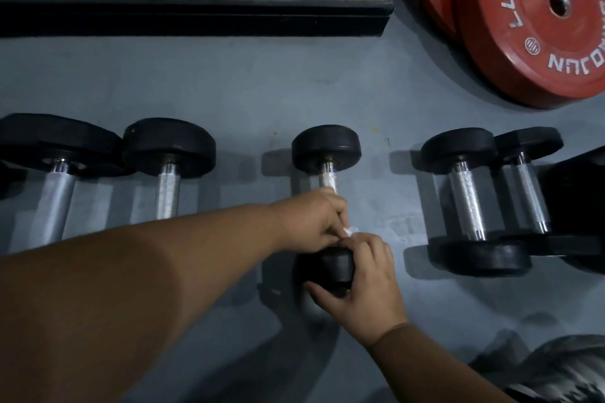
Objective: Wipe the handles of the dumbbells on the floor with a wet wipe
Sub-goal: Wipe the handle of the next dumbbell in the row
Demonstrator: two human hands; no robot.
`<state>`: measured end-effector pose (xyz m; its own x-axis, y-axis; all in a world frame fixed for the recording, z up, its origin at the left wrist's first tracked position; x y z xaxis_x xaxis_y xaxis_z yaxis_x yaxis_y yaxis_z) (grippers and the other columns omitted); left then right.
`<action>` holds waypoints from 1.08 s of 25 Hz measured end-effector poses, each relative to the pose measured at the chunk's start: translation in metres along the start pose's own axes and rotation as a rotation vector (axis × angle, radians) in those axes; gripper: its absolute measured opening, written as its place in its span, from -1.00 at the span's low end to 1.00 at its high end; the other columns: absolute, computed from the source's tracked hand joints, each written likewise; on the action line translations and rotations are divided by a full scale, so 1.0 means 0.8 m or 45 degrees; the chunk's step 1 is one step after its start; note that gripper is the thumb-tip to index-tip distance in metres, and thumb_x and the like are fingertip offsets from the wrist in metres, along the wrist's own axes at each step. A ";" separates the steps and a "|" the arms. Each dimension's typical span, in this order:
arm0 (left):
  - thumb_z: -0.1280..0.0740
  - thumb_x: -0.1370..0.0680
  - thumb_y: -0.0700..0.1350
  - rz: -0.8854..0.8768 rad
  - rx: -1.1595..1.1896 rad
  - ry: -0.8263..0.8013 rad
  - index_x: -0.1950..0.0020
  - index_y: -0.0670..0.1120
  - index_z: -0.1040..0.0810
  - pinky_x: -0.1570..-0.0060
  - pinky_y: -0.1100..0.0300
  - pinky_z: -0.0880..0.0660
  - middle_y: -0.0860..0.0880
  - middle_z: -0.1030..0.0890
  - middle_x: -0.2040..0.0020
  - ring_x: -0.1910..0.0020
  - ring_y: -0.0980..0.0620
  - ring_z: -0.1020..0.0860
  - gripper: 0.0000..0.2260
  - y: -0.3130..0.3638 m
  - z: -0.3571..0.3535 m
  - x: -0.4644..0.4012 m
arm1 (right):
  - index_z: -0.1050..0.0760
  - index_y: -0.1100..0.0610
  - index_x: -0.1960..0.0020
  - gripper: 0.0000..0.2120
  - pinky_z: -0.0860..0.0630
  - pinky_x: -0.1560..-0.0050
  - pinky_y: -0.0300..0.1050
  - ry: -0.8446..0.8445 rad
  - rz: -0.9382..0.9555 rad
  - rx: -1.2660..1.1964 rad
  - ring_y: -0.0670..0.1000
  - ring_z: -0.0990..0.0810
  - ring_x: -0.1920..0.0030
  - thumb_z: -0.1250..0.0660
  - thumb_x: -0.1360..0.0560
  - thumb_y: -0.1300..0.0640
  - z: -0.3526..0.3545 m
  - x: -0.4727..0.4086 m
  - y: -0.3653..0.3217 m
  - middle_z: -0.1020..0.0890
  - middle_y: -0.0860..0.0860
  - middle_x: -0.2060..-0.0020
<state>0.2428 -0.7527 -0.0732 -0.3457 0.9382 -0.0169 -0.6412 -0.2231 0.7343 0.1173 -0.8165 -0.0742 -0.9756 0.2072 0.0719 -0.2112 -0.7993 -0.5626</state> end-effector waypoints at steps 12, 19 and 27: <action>-0.46 -0.49 -0.17 0.228 0.004 0.238 0.02 -0.14 -0.73 -0.07 0.17 -0.50 -0.01 -0.62 0.04 0.02 0.02 -0.58 -0.89 -0.035 0.027 -0.002 | -0.52 0.17 -0.14 -0.34 -0.37 -0.20 -0.12 0.075 0.044 0.156 0.12 -0.43 -0.13 -0.49 -0.24 -0.27 -0.011 0.003 -0.029 -0.46 0.08 -0.11; -0.40 -0.53 -0.16 0.421 0.031 0.289 -0.05 -0.09 -0.72 -0.13 0.04 -0.50 0.00 -0.60 -0.05 -0.05 0.00 -0.58 -0.86 -0.057 0.041 -0.008 | -0.55 0.14 -0.14 -0.34 -0.37 -0.19 -0.08 0.092 0.074 0.205 0.15 -0.46 -0.10 -0.54 -0.22 -0.26 -0.018 0.002 -0.037 -0.49 0.07 -0.08; -0.47 -0.47 -0.13 0.118 0.055 0.252 0.02 -0.07 -0.74 -0.13 0.18 -0.48 0.03 -0.65 0.05 -0.01 0.04 -0.56 -0.88 -0.016 0.000 0.035 | -0.57 0.19 -0.10 -0.37 -0.39 -0.17 -0.06 0.201 0.109 0.205 0.18 -0.48 -0.07 -0.54 -0.22 -0.23 -0.015 0.002 -0.039 -0.51 0.12 -0.05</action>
<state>0.2414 -0.7237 -0.0832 -0.5322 0.8430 -0.0781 -0.5722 -0.2901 0.7671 0.1229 -0.7844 -0.0665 -0.9717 0.2103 -0.1072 -0.1471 -0.8948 -0.4215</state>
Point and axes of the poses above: each hand's wrist, its own x-axis away from the middle knuckle, its own z-axis out of the back of the hand, y = z × x, the point moved 7 cm from there along -x, towards the middle knuckle
